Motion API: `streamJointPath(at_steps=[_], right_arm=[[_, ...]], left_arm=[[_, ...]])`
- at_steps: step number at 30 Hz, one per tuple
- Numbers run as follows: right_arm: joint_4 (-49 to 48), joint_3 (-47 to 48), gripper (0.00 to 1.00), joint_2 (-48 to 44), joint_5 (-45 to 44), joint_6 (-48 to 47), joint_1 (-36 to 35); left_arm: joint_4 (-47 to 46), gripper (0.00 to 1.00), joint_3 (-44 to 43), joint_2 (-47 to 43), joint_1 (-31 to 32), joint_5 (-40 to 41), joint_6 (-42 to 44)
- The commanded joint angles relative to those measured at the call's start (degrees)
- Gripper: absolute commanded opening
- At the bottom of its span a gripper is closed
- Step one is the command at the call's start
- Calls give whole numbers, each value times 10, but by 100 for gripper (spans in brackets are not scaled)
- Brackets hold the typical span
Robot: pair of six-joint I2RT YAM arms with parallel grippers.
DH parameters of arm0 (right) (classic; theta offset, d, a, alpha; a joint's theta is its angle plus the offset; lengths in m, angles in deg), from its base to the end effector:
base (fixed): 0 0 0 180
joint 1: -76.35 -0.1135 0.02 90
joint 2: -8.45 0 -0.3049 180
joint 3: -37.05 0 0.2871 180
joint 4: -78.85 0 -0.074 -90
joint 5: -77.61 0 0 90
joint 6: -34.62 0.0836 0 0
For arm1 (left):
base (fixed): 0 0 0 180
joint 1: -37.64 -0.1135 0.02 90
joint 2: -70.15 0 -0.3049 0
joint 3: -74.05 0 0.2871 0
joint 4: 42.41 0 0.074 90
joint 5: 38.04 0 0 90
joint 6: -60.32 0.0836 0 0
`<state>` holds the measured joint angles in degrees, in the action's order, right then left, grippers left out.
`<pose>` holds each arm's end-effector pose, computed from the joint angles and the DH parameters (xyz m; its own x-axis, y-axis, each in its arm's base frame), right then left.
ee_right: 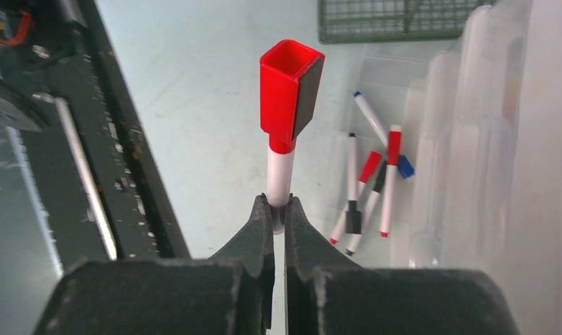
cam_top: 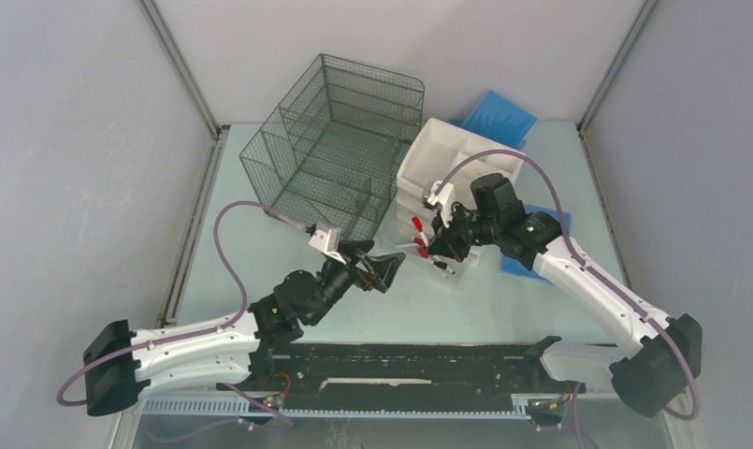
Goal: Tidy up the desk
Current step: Place the stationery in the drawer.
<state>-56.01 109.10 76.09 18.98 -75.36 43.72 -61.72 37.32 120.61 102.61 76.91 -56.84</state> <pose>0.2295 0.1986 0.3227 -0.2456 -0.5037 -0.8282 -0.9327 0.3557 0.0603 0.1394 -0.2151 0.2951 -0.2573 -0.4271 -0.8668 0.5917 0.6395 -0.4908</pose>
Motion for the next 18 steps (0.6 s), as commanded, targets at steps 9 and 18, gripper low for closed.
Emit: streamJointPath(at_steps=[9, 18], right_arm=[[-3, 11, 3, 61, -220, -60, -48], [-8, 11, 20, 100, -280, -57, -57]], left_arm=[[96, 100, 48, -104, -22, 72, 33], [112, 100, 65, -134, -32, 84, 33]])
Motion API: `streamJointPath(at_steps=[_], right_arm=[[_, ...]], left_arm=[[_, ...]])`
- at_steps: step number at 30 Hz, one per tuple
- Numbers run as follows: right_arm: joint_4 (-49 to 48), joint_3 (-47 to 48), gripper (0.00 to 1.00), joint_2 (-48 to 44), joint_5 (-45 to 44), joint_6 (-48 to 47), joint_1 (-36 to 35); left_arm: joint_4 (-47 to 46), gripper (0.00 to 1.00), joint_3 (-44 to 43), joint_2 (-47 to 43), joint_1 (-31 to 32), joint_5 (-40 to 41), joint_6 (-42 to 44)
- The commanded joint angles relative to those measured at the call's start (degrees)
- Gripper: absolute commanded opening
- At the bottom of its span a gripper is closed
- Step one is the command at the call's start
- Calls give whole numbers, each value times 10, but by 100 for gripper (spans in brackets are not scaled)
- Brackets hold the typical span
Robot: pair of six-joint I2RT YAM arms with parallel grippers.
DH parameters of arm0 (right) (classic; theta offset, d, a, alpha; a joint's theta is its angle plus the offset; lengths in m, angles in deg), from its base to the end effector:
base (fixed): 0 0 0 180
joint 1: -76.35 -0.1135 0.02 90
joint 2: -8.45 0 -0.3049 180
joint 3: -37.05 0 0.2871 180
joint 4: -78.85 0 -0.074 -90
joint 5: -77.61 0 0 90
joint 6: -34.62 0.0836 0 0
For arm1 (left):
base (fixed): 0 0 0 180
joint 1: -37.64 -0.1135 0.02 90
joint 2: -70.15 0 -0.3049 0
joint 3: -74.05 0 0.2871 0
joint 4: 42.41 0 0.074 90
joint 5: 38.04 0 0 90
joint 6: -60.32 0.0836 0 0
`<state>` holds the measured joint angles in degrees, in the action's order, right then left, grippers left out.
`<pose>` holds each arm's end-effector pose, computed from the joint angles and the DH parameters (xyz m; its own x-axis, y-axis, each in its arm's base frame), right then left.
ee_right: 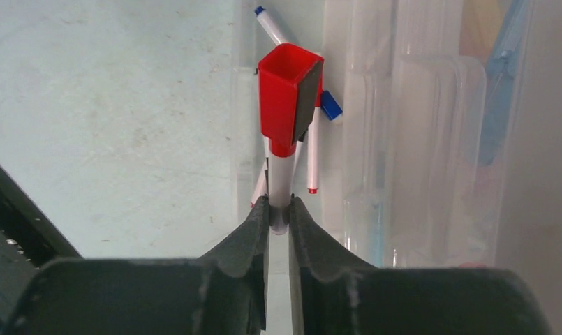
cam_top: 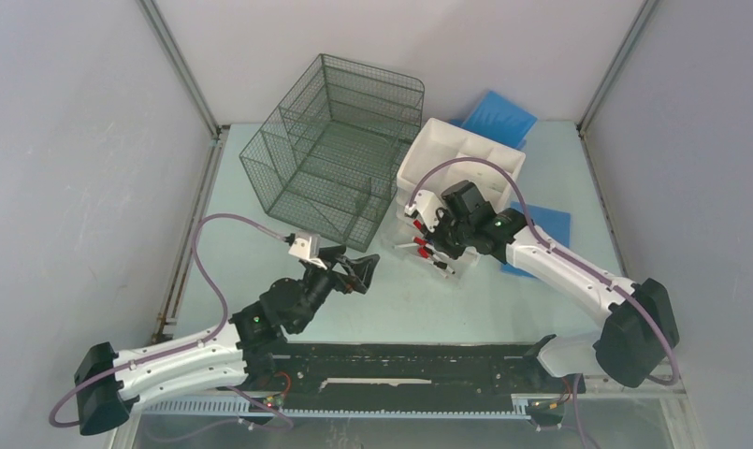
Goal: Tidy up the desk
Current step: Place the stationery in the drawer.
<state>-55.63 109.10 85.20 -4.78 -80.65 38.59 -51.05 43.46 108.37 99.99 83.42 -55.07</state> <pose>0.2593 0.2149 0.2662 -0.2617 -0.7379 -0.6221 -0.8688 0.4608 -0.1811 0.1362 -0.1660 0.2666 -0.2128 -0.3820 -0.8993 0.4673 0.7685 -0.4370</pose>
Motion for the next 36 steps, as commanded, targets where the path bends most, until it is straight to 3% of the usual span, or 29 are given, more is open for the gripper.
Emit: streamJointPath(at_steps=[1, 7, 10, 15, 27, 34, 36], right_arm=[[-12, 11, 23, 11, -47, -3, -6], [-11, 10, 47, 13, -47, -3, -6], [-10, 11, 54, 8, -36, -5, -6], [4, 11, 56, -13, 20, -22, -6], [117, 43, 59, -111, 292, -104, 50], [121, 42, 55, -86, 293, -110, 45], [111, 36, 45, -67, 269, -108, 21]], left_arm=[[7, 100, 4, -13, -6, 19, 15], [10, 100, 7, -18, -7, 20, 15], [10, 100, 7, -17, -8, 17, 14], [11, 100, 5, -12, -9, 13, 11], [27, 100, -18, 35, -42, -53, -1], [12, 94, -31, 122, -52, -105, -36], [13, 94, -33, 133, -52, -99, -39]])
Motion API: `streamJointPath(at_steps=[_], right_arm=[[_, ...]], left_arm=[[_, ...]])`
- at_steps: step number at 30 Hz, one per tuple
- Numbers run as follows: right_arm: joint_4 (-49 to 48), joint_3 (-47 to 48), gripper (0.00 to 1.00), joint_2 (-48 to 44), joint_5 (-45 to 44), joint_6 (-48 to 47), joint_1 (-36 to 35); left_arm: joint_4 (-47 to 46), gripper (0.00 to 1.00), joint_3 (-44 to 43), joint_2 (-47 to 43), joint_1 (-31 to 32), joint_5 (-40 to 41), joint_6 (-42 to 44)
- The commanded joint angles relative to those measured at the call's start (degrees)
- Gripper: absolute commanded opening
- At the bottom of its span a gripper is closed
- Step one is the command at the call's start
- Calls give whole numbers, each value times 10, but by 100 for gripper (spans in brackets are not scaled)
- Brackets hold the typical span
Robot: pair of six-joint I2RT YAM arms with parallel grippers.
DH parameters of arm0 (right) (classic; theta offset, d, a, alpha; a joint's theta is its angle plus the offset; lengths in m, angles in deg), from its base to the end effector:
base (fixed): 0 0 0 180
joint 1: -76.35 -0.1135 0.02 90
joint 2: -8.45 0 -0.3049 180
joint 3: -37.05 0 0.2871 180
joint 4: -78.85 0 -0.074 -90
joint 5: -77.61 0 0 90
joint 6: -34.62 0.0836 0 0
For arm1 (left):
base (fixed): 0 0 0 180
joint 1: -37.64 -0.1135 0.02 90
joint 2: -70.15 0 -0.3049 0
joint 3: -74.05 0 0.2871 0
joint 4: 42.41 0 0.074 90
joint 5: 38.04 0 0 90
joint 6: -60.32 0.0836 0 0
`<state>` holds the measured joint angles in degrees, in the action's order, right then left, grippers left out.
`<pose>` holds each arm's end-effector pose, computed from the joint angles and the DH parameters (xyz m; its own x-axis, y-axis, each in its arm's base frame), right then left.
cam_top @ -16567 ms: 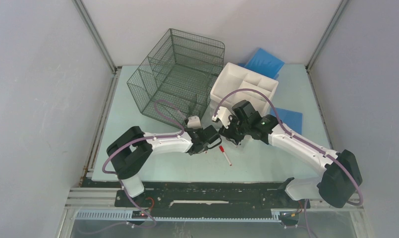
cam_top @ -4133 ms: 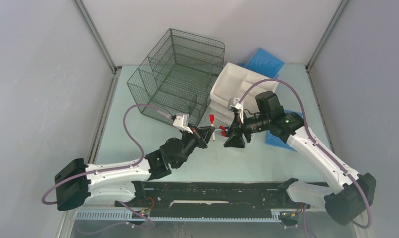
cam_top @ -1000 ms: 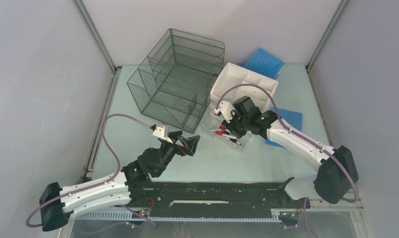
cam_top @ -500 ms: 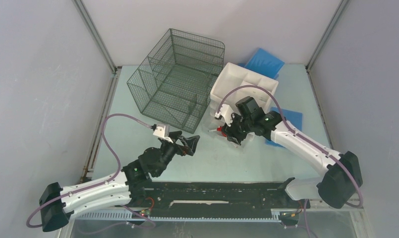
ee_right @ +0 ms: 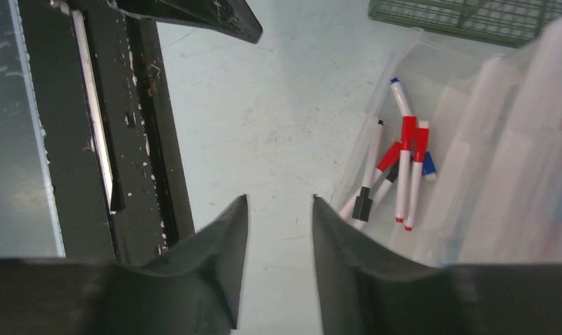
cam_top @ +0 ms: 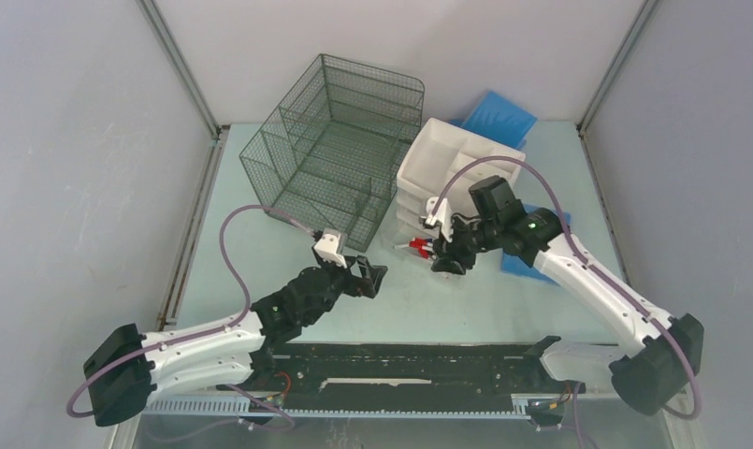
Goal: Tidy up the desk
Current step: Place the stationery in the drawer, then close the drawer in the storage box.
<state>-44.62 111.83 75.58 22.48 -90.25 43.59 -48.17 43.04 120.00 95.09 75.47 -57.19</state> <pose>0.2095 0.1916 0.3252 -0.0852 -0.6126 -0.7858 -0.9859 0.1661 -0.0226 0.1582 -0.1859 0.2197 -0.3685 -0.2100 -0.9056 0.4439 0.8162 -0.3698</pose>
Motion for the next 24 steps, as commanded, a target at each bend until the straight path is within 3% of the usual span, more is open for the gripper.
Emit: streamJointPath(at_steps=[1, 5, 12, 24], right_arm=[[-12, 5, 39, 40, -25, -11, -53], [-46, -3, 16, 104, -139, 11, -118], [-107, -15, 0, 187, -290, 52, -175], [-208, -36, 2, 266, -512, 76, -173]], left_arm=[[-13, 94, -29, 18, -3, -10, -18], [19, 93, -25, 2, -4, 48, -22], [53, 93, 9, -68, -4, 125, -32], [58, 93, 29, -99, -4, 133, -33]])
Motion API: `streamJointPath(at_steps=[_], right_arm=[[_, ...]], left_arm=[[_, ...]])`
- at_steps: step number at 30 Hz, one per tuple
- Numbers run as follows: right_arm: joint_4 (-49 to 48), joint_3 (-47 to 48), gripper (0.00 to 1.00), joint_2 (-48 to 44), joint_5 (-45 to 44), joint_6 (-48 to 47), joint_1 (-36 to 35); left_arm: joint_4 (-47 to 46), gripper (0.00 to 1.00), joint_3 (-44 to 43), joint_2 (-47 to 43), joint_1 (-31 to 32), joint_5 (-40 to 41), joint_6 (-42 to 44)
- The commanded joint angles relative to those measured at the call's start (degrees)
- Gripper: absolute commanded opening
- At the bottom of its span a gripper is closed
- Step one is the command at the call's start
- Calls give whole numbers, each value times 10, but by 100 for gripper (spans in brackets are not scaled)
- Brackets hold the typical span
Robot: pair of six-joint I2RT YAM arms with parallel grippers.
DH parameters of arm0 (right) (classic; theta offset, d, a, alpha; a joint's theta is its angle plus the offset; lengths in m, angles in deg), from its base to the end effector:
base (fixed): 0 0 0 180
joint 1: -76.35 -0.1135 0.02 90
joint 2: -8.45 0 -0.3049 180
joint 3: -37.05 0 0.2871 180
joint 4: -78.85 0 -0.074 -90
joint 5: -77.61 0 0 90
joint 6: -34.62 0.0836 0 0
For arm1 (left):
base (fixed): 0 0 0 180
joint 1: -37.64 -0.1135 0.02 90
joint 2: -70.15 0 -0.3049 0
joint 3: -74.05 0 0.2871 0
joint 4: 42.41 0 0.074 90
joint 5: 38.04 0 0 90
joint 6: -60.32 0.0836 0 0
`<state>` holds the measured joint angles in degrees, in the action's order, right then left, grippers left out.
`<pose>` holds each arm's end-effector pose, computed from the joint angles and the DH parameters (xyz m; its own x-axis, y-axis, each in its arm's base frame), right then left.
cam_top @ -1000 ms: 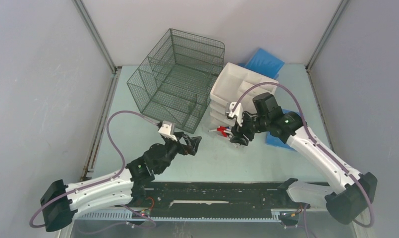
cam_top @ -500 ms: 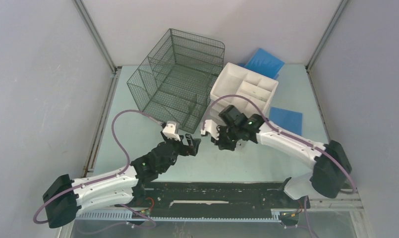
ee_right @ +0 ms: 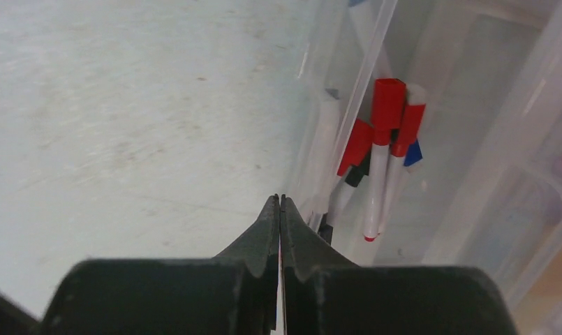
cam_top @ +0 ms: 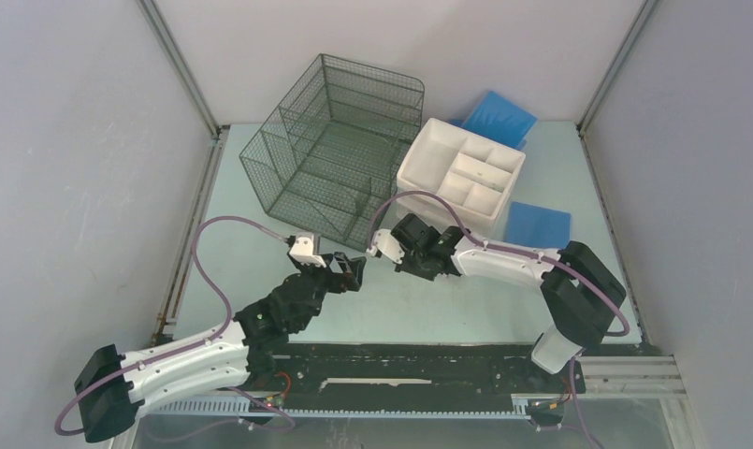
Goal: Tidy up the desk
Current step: Close the drawer in the storage box.
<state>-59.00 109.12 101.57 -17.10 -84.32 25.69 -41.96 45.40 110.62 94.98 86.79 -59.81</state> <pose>0.2433 0.2860 0.1744 -0.1336 -0.9237 -0.3591 -0.9278 0.2439 -0.2823 0.1527 -0.1497 0.2223 -0.2949 -0.3035 -0.9061 0.2796 0.8793 -0.3855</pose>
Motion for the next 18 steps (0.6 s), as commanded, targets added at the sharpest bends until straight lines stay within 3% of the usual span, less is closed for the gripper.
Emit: streamJointPath(at_steps=[1, 12, 16, 18], right_arm=[[-76, -11, 6, 10, -136, 19, 12], [-91, -13, 48, 17, -188, 21, 61], [-78, -11, 50, 4, -158, 21, 60], [-38, 1, 51, -17, -100, 16, 54]], left_arm=[[-4, 93, 5, -6, -3, 20, -7], [-7, 93, 5, -10, -3, 20, -3], [-8, 93, 1, -8, -3, 17, -2], [-9, 94, 0, -8, -3, 12, 2]])
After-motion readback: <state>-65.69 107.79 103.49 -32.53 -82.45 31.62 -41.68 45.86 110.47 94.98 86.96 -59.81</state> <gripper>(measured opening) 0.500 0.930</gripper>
